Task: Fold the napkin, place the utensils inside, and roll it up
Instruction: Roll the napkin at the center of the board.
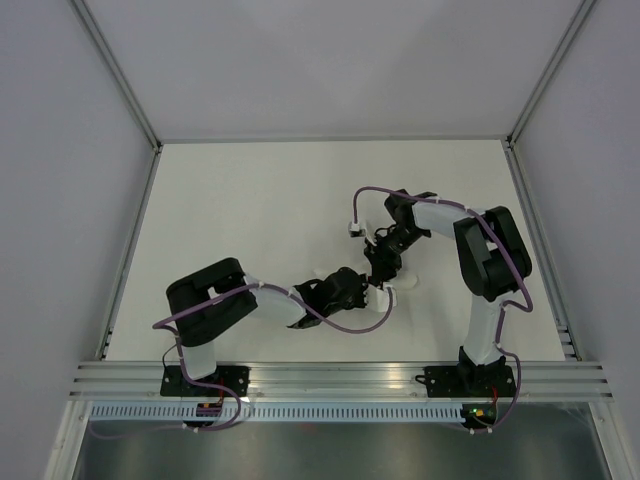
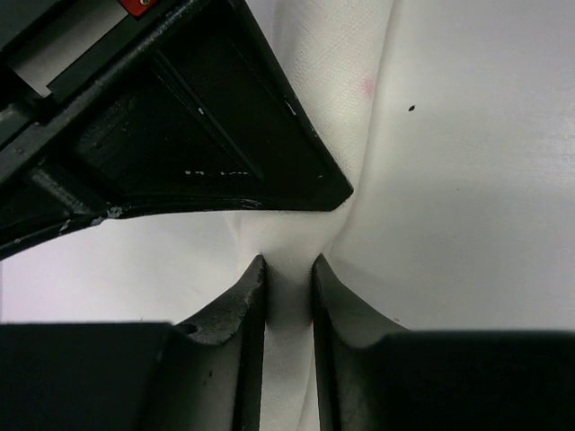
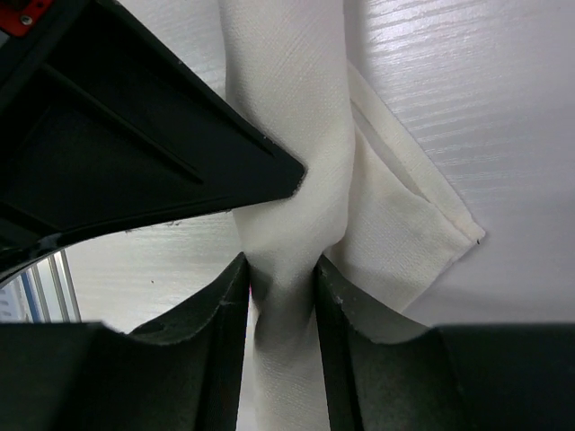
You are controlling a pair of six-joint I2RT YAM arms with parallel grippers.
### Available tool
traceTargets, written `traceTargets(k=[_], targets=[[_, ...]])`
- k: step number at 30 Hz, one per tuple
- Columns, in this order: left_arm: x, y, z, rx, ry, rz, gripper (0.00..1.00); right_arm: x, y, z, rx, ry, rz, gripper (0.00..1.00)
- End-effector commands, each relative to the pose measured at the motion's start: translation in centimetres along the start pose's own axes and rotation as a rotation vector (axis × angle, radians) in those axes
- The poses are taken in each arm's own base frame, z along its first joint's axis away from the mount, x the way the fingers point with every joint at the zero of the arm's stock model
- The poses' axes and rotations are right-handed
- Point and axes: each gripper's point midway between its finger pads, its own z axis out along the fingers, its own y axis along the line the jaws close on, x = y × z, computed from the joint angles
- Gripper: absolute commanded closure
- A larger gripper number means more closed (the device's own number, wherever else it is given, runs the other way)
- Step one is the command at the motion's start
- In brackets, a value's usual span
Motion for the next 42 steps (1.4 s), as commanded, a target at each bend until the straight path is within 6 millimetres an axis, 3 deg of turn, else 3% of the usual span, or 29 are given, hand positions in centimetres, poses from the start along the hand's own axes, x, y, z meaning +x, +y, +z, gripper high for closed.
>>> traceTargets(k=[1, 7, 13, 16, 25, 30, 34, 39, 42], targets=[[2.0, -4.8, 0.0, 0.232, 0.069, -0.092, 0.98, 5.7, -1.5, 1.8, 0.052, 0.189, 0.009, 0.58], [1.7, -5.7, -0.5, 0.321, 0.073, -0.176, 0.98, 4.3, -1.9, 0.5, 0.129, 0.158, 0.013, 0.41], [1.7, -5.7, -0.8, 0.363, 0.084, -0.237, 0.98, 2.3, -3.0, -2.1, 0.263, 0.087, 0.045, 0.35], [1.7, -5.8, -0.9, 0.386, 0.091, -0.257, 0.98, 1.5, -4.0, -3.8, 0.337, 0.036, 0.078, 0.12], [1.7, -5.6, -1.0, 0.427, 0.110, -0.325, 0.98, -0.2, -5.6, -8.4, 0.467, -0.155, 0.153, 0.11], [1.5, -4.9, -0.9, 0.483, 0.112, -0.418, 0.98, -0.7, -6.5, -13.2, 0.523, -0.331, 0.199, 0.12], [1.8, -4.0, -1.1, 0.557, 0.159, -0.524, 0.98, -0.4, -6.1, -17.1, 0.563, -0.455, 0.199, 0.13], [1.9, -4.3, -1.2, 0.660, 0.185, -0.616, 0.98, -0.2, -4.6, -18.3, 0.632, -0.488, 0.118, 0.14], [2.1, -4.3, -1.1, 0.715, 0.204, -0.670, 0.98, -0.4, -2.5, -18.3, 0.660, -0.507, 0.009, 0.15]])
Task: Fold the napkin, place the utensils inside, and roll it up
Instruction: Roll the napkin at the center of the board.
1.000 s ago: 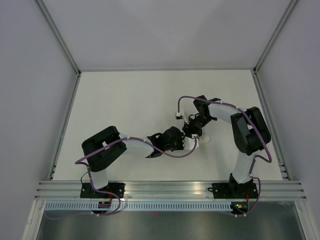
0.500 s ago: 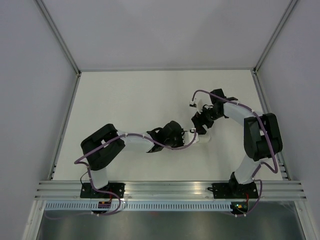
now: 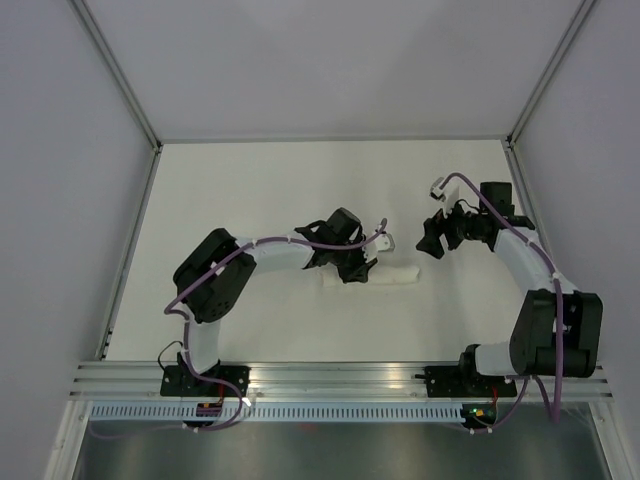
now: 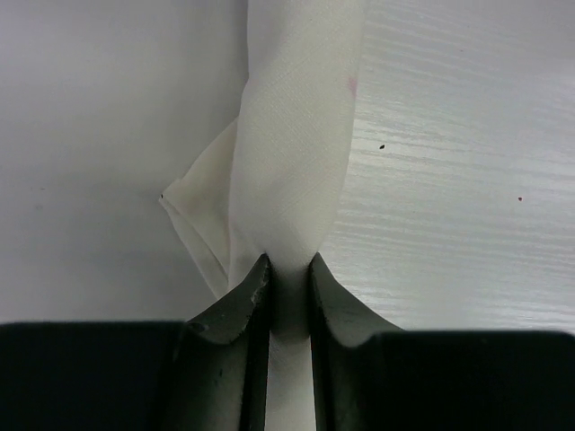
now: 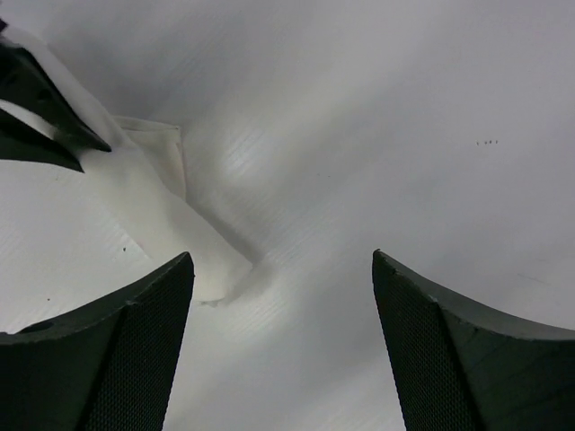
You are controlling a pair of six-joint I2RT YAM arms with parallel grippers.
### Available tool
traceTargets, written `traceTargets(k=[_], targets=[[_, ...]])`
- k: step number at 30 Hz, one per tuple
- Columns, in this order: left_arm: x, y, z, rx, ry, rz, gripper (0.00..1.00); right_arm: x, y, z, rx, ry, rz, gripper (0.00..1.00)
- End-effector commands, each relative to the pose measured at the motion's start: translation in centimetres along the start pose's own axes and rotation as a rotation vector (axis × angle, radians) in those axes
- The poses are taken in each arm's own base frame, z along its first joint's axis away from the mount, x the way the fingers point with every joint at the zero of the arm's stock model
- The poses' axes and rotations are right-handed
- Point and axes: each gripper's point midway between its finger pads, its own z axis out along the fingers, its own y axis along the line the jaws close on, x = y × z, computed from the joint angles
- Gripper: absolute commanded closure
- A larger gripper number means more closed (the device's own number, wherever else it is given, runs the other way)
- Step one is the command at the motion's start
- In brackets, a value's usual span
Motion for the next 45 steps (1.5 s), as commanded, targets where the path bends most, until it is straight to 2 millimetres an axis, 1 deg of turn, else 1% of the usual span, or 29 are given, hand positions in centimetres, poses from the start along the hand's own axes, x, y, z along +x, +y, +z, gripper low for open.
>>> traceTargets(k=[1, 2, 3, 4, 5, 6, 7, 8, 9, 10, 11, 12, 13, 14, 15, 16, 18, 19, 20, 21, 23, 24, 26, 27, 30, 37, 39, 42, 45], targets=[[4.8, -2.8, 0.4, 0.166, 0.165, -0.202, 0.98, -1.7, 2.4, -1.3, -0.031, -0.129, -0.163, 0.15], [5.3, -2.9, 0.3, 0.183, 0.185, -0.223, 0.98, -1.7, 2.7, -1.6, -0.032, -0.140, -0.213, 0.15], [5.3, -3.0, 0.3, 0.200, 0.189, -0.235, 0.98, -1.2, 3.4, -1.6, -0.043, -0.141, -0.228, 0.15], [5.4, -2.7, 0.6, 0.209, 0.196, -0.250, 0.98, -1.1, 4.0, -1.9, -0.050, -0.142, -0.258, 0.15], [5.6, -3.0, 0.4, 0.235, 0.207, -0.269, 0.98, -0.9, 4.4, -2.0, -0.058, -0.137, -0.322, 0.15], [5.8, -3.1, 0.5, 0.247, 0.218, -0.282, 0.98, -0.6, 4.8, -2.0, -0.068, -0.134, -0.345, 0.16], [5.8, -2.8, 0.7, 0.257, 0.220, -0.293, 0.98, 0.1, 5.8, -1.9, -0.092, -0.122, -0.370, 0.16], [6.0, -2.9, 0.8, 0.269, 0.226, -0.303, 0.98, 0.4, 6.2, -1.7, -0.098, -0.116, -0.390, 0.17], [6.3, -3.1, 0.7, 0.286, 0.239, -0.321, 0.98, 1.4, 6.7, -1.4, -0.108, -0.102, -0.401, 0.17], [5.9, -2.7, 0.7, 0.289, 0.233, -0.331, 0.98, 1.3, 7.4, -0.9, -0.101, -0.092, -0.454, 0.17], [6.6, -2.7, 1.1, 0.302, 0.253, -0.350, 0.98, 1.5, 7.8, -0.5, -0.095, -0.083, -0.480, 0.17], [6.9, -2.9, 1.0, 0.316, 0.269, -0.372, 0.98, 1.7, 8.0, -0.2, -0.083, -0.076, -0.502, 0.17], [6.6, -2.5, 1.1, 0.319, 0.267, -0.380, 0.98, 2.3, 8.6, 0.7, -0.062, -0.057, -0.551, 0.17], [6.7, -2.4, 1.1, 0.325, 0.272, -0.391, 0.98, 2.4, 9.1, 1.0, -0.060, -0.053, -0.576, 0.17], [7.0, -2.5, 1.3, 0.336, 0.278, -0.404, 0.98, 3.1, 9.5, 1.4, -0.058, -0.039, -0.590, 0.17], [7.0, -2.4, 1.2, 0.341, 0.279, -0.419, 0.98, 2.6, 10.3, 1.9, -0.064, -0.055, -0.628, 0.17], [7.2, -2.5, 1.3, 0.363, 0.284, -0.439, 0.98, 2.7, 10.4, 2.3, -0.054, -0.039, -0.650, 0.18], [7.0, -2.4, 1.3, 0.368, 0.287, -0.450, 0.98, 2.9, 10.9, 2.9, -0.075, -0.030, -0.660, 0.19], [7.2, -2.6, 1.2, 0.385, 0.291, -0.469, 0.98, 3.0, 10.7, 3.1, -0.065, -0.014, -0.668, 0.19], [7.2, -2.2, 1.3, 0.391, 0.293, -0.484, 0.98, 3.3, 11.2, 3.8, -0.082, -0.004, -0.680, 0.20], [7.4, -2.4, 1.2, 0.403, 0.308, -0.505, 0.98, 3.6, 11.1, 4.3, -0.069, 0.022, -0.697, 0.21], [7.3, -2.3, 1.2, 0.405, 0.305, -0.506, 0.98, 3.6, 11.7, 4.8, -0.075, 0.022, -0.721, 0.21], [7.4, -2.4, 1.3, 0.410, 0.309, -0.511, 0.98, 4.4, 12.0, 5.5, -0.076, 0.052, -0.736, 0.22], [7.6, -2.4, 1.3, 0.411, 0.315, -0.518, 0.98, 4.5, 12.6, 6.0, -0.091, 0.057, -0.753, 0.22], [7.6, -2.5, 1.3, 0.419, 0.319, -0.529, 0.98, 5.0, 13.4, 6.9, -0.101, 0.075, -0.775, 0.23], [7.1, -2.3, 1.4, 0.437, 0.314, -0.550, 0.98, 6.0, 13.6, 8.5, -0.100, 0.120, -0.793, 0.27], [7.0, -2.2, 1.4, 0.439, 0.311, -0.554, 0.97, 5.9, 13.6, 8.7, -0.096, 0.120, -0.798, 0.28], [6.8, -2.0, 1.6, 0.432, 0.308, -0.560, 0.94, 6.3, 13.5, 9.2, -0.101, 0.139, -0.789, 0.35], [6.6, -1.5, 1.7, 0.404, 0.312, -0.570, 0.86, 6.5, 13.5, 9.3, -0.104, 0.153, -0.780, 0.49]])
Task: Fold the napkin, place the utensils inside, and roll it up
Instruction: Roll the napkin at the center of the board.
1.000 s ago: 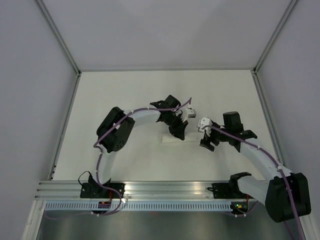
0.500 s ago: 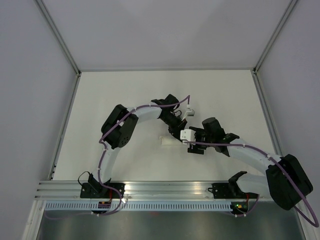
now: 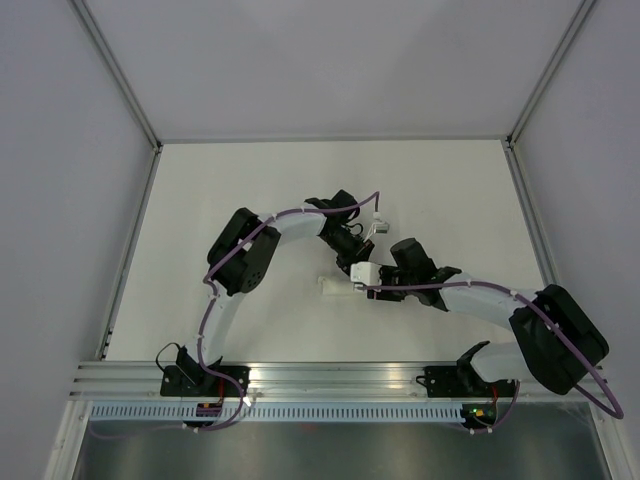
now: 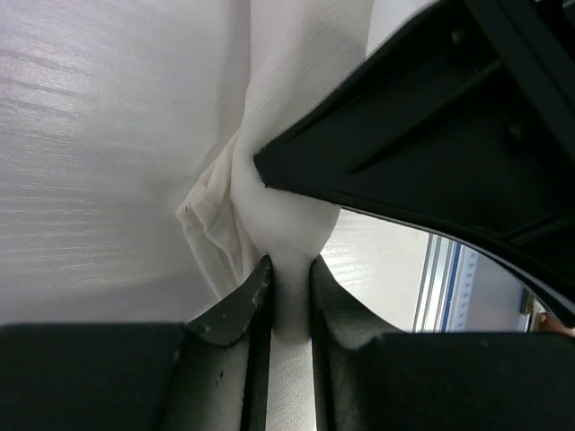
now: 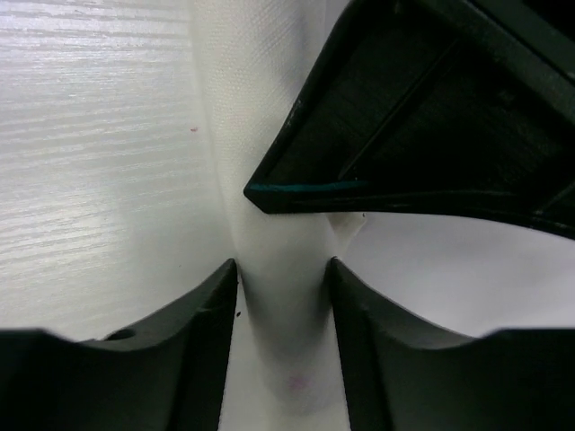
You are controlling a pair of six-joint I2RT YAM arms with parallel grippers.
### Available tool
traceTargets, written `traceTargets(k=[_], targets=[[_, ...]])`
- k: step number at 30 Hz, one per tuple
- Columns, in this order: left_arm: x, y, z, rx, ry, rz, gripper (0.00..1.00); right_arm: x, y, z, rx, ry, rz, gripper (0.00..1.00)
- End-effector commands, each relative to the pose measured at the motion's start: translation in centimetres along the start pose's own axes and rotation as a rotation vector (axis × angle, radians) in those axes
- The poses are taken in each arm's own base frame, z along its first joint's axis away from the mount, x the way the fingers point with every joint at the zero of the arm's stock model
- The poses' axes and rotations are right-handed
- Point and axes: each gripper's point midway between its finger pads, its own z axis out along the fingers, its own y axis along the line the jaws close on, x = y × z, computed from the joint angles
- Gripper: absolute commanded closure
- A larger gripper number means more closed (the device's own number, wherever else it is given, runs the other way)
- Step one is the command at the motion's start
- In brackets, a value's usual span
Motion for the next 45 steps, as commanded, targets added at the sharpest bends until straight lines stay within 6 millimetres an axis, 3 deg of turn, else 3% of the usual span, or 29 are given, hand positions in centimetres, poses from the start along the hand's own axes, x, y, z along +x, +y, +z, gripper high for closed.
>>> traceTargets(k=[1, 2, 4, 7, 12, 15, 20, 21, 23, 24, 25, 26, 27, 28, 33, 34, 35, 37, 40, 41, 45], targets=[[4.2, 3.5, 0.9, -0.143, 0.128, -0.129, 0.84, -0.1, -0.7, 0.3, 0.018, 0.017, 0.008, 0.57], [3.5, 3.9, 0.7, -0.172, 0.111, -0.109, 0.78, 0.0, -0.6, 0.3, 0.017, 0.020, 0.011, 0.61], [1.9, 3.6, -0.2, -0.203, 0.059, -0.092, 0.78, 0.2, -0.5, 0.2, 0.014, 0.028, 0.018, 0.70], [-1.5, 3.6, -2.5, -0.262, -0.059, -0.059, 0.76, 0.3, 0.2, 0.3, -0.020, 0.038, 0.043, 0.76], [-6.1, 3.5, -6.9, -0.348, -0.236, -0.027, 0.70, 0.5, 1.4, 0.3, -0.102, 0.073, 0.100, 0.78], [-8.0, 3.1, -9.5, -0.401, -0.322, -0.008, 0.66, 0.9, 2.0, 0.4, -0.142, 0.103, 0.130, 0.80], [-9.1, 3.5, -13.7, -0.539, -0.452, -0.057, 0.64, 1.4, 2.5, 0.7, -0.194, 0.162, 0.202, 0.81], [-9.8, 2.7, -14.8, -0.550, -0.489, -0.038, 0.64, 1.5, 2.6, 0.8, -0.200, 0.168, 0.209, 0.81], [-9.2, 3.8, -16.1, -0.649, -0.516, -0.098, 0.64, 1.8, 2.9, 1.0, -0.214, 0.190, 0.233, 0.81], [-9.5, 3.2, -17.2, -0.678, -0.545, -0.108, 0.64, 1.9, 2.9, 1.1, -0.219, 0.196, 0.240, 0.81], [-9.2, 3.9, -18.4, -0.752, -0.573, -0.150, 0.64, 1.9, 3.0, 1.2, -0.225, 0.200, 0.245, 0.81], [-8.3, 4.0, -18.5, -0.771, -0.592, -0.210, 0.66, 2.0, 3.1, 1.4, -0.238, 0.212, 0.263, 0.81], [-8.2, 3.2, -19.5, -0.796, -0.625, -0.227, 0.67, 2.0, 3.2, 1.4, -0.247, 0.216, 0.273, 0.81], [-6.6, 3.8, -20.0, -0.859, -0.634, -0.283, 0.68, 1.7, 3.0, 1.6, -0.250, 0.213, 0.281, 0.82], [-2.3, 2.5, -21.1, -0.920, -0.796, -0.490, 0.71, 2.1, 3.1, 2.2, -0.308, 0.238, 0.375, 0.83], [-0.4, 2.4, -21.2, -0.946, -0.815, -0.523, 0.72, 1.9, 2.6, 2.4, -0.302, 0.234, 0.389, 0.83], [-0.2, 2.0, -21.3, -0.929, -0.869, -0.556, 0.72, 2.3, 2.8, 2.5, -0.316, 0.247, 0.425, 0.84], [2.0, 1.4, -20.5, -0.919, -0.904, -0.622, 0.73, 2.3, 2.5, 2.9, -0.331, 0.247, 0.467, 0.84], [3.8, 1.1, -18.9, -0.912, -0.939, -0.650, 0.73, 2.1, 1.6, 3.2, -0.341, 0.243, 0.528, 0.84], [3.4, 0.1, -17.9, -0.888, -0.955, -0.642, 0.73, 2.5, 1.7, 3.4, -0.356, 0.258, 0.555, 0.84], [2.7, -0.3, -15.0, -0.843, -0.993, -0.642, 0.71, 2.2, 1.4, 4.3, -0.382, 0.268, 0.637, 0.84]])
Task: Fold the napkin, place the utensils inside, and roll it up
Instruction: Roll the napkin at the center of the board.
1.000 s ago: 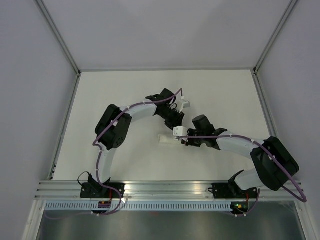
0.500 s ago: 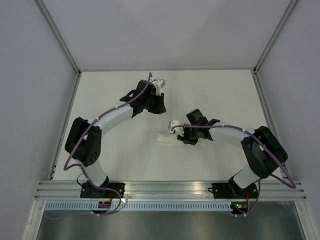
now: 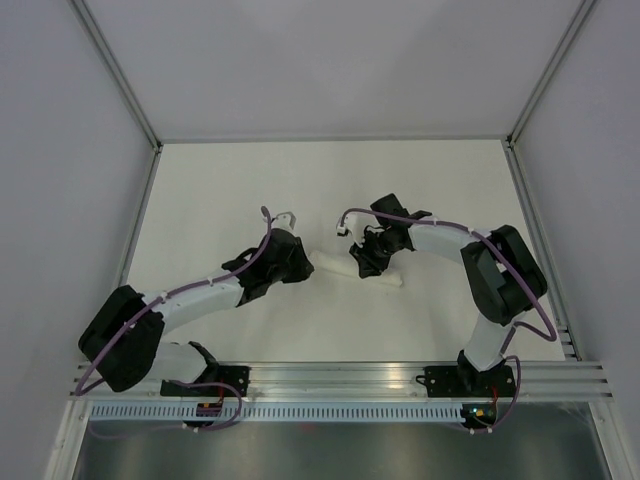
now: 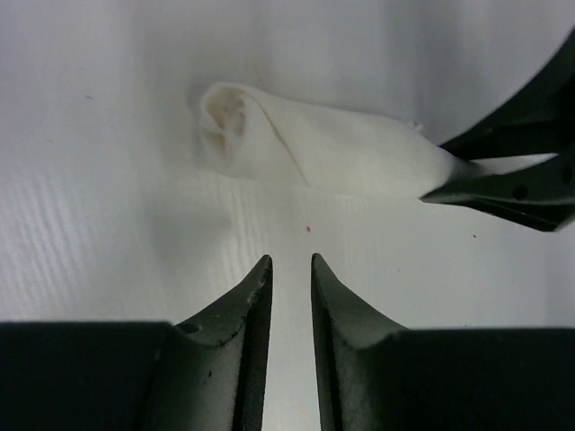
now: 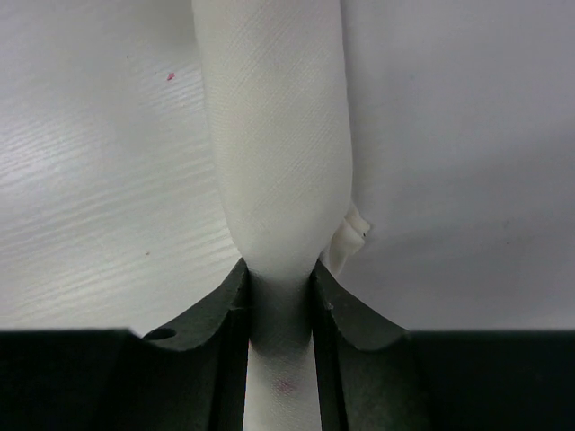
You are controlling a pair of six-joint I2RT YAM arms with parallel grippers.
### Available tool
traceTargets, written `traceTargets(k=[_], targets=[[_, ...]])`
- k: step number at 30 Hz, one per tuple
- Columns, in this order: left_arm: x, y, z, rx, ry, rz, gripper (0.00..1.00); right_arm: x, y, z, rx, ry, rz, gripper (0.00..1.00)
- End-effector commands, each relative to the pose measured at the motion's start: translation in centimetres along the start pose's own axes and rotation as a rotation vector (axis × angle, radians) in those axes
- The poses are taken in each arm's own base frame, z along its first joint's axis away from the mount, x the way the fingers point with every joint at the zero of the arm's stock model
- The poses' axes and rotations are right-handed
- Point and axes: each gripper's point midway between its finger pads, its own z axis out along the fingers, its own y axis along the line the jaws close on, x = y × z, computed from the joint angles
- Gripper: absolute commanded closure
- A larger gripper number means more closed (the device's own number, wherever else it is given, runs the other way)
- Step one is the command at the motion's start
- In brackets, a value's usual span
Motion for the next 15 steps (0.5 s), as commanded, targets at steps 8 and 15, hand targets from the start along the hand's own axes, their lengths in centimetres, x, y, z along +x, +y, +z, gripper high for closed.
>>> traceTargets(k=[8, 15], targets=[[0.9, -5.6, 3.1, 0.091, -0.147, -0.188, 0.60, 5.8, 1.8, 2.8, -0.105, 0.214, 0.270, 0.85], [1.2, -5.5, 4.4, 0.047, -0.196, -0.259, 0.55, 5.5, 1.5, 3.0, -0.101, 0.212, 0.314, 0.85]])
